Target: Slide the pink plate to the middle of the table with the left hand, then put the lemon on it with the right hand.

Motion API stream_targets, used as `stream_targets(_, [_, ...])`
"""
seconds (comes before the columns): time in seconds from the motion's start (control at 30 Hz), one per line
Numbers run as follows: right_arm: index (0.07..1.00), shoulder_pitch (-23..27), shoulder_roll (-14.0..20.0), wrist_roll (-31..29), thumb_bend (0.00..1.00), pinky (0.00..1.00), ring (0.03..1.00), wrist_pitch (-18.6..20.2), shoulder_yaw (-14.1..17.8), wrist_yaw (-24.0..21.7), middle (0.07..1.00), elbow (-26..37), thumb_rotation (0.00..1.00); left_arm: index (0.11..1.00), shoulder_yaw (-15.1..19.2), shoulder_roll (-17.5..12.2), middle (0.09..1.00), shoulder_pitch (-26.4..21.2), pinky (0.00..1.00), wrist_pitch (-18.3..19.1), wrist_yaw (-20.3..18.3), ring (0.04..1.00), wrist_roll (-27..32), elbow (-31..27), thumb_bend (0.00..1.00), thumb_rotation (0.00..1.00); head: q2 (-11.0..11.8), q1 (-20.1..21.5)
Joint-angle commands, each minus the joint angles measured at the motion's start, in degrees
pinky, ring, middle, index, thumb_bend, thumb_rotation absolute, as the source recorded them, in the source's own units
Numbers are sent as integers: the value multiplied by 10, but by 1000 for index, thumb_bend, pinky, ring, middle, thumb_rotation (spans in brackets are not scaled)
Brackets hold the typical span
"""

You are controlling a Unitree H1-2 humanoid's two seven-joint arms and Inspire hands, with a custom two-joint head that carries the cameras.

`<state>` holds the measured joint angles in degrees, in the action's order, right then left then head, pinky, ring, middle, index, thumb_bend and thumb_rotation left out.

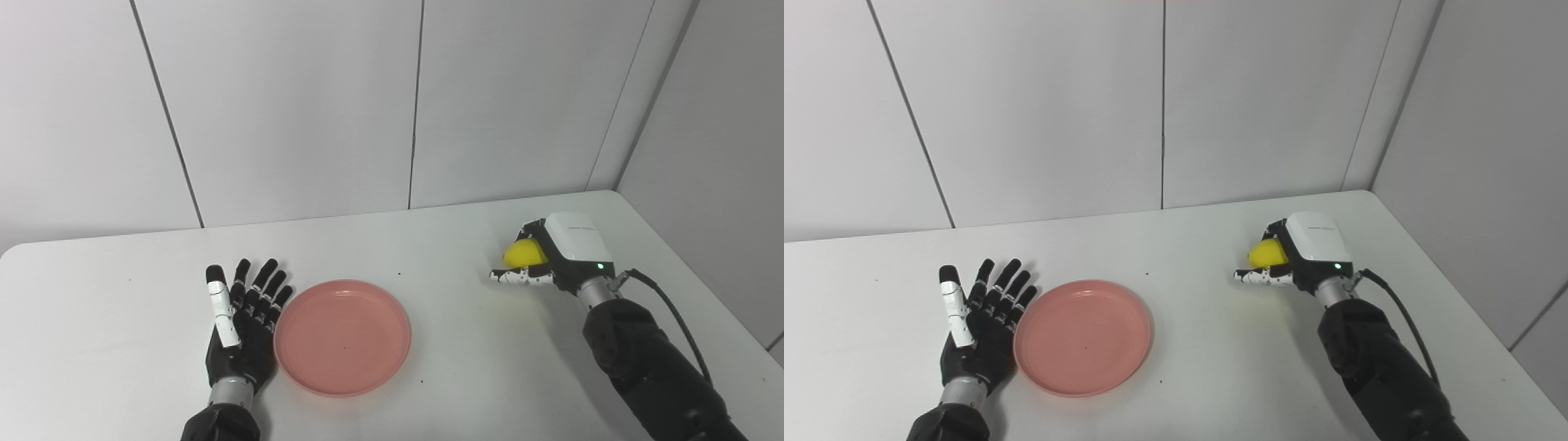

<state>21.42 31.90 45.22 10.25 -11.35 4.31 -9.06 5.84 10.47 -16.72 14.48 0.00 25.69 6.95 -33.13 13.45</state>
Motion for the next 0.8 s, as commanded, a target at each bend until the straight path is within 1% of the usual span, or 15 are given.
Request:
stream_targets(0.0, [279, 29, 14, 6, 490, 92, 149, -26, 3, 8, 220, 18, 433, 981, -2, 28, 869, 20, 900, 20, 23, 893, -9, 17, 793, 871, 0, -3])
stream_targets(0.2, [272, 38, 2, 2, 479, 88, 145, -26, 1, -7, 213, 38, 424, 967, -6, 30, 859, 20, 888, 18, 29, 881, -8, 17, 795, 866, -1, -13])
stream_targets(0.33, [271, 47, -10, 7, 480, 91, 149, -19, -4, -21, 219, 60, 464, 970, -8, 30, 858, 19, 894, 14, 27, 880, -9, 19, 798, 863, 0, -22])
stream_targets(0.43, [274, 55, -21, 13, 489, 93, 149, -15, -8, -32, 218, 78, 435, 967, -10, 31, 856, 18, 886, 12, 29, 873, -9, 20, 798, 866, 1, -24])
stream_targets(0.6, [273, 72, -35, 25, 479, 89, 145, -7, -18, -61, 216, 108, 471, 960, -12, 33, 850, 17, 872, 8, 32, 865, -12, 24, 801, 862, 0, -32])
stream_targets(0.67, [281, 77, -42, 29, 474, 91, 146, -4, -19, -71, 218, 120, 470, 958, -13, 34, 848, 17, 865, 6, 34, 861, -14, 24, 806, 861, 1, -37])
stream_targets(0.77, [309, 85, -51, 35, 475, 105, 163, -4, -22, -85, 239, 130, 505, 954, -14, 37, 844, 17, 860, 4, 38, 855, -16, 24, 809, 855, 0, -43])
